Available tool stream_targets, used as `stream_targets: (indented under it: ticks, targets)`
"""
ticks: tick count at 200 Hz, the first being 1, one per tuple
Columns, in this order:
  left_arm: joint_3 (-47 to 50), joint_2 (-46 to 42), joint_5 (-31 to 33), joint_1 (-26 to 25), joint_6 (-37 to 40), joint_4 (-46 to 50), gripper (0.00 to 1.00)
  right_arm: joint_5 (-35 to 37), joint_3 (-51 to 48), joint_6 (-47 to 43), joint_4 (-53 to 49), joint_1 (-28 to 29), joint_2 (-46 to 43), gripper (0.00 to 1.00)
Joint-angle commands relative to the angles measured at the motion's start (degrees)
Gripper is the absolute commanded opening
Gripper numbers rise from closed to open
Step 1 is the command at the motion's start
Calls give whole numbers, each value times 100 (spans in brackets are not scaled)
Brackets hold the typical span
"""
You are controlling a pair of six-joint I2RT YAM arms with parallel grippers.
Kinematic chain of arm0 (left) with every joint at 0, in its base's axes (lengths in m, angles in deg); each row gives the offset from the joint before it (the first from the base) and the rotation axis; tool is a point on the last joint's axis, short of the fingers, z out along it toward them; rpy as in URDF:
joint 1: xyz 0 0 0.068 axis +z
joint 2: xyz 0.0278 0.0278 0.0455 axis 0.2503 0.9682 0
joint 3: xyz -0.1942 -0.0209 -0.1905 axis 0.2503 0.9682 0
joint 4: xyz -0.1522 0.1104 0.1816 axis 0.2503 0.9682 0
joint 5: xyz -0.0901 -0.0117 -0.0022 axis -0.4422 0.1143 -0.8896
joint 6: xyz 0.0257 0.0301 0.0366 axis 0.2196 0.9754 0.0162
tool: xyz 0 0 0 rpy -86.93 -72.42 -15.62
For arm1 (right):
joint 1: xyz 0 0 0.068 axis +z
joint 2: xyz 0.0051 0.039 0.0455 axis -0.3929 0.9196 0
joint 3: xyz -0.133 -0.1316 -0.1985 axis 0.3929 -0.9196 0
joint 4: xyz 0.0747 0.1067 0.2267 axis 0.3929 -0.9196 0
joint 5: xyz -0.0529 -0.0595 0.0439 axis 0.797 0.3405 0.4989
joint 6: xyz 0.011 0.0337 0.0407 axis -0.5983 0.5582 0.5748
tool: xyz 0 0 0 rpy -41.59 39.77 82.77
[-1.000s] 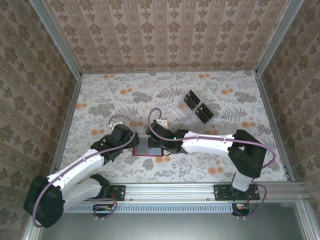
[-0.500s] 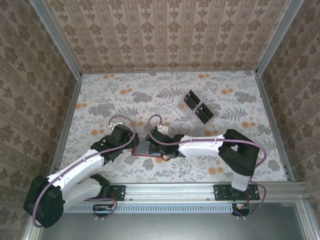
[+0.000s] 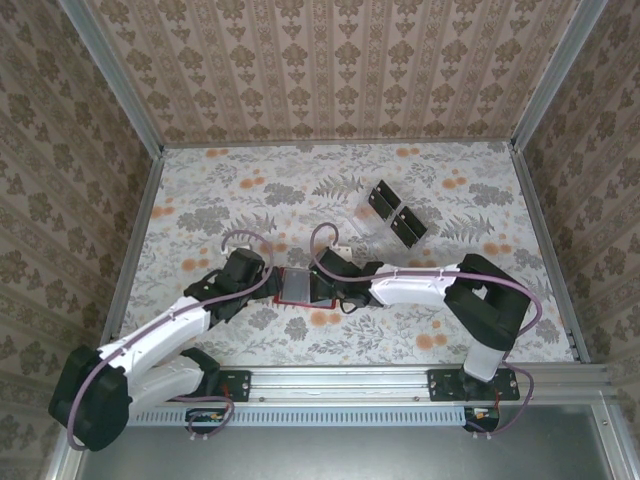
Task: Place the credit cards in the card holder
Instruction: Move the card holder to the center of the table.
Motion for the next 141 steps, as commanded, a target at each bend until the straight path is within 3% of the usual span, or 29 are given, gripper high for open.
stream_targets:
  ticks: [1,57,141]
  targets:
    - [15,200,-303,-91,206,-243,100,-134,-139,-424,-386,-119,-121,0]
    - [-345,1023,-468,-347,532,-575,100,-362,-90,-637,-329,-238,-113,0]
    - [-523,1767,-183,-455,819,-724,100,-464,-227,-668,-226,-324,-58,0]
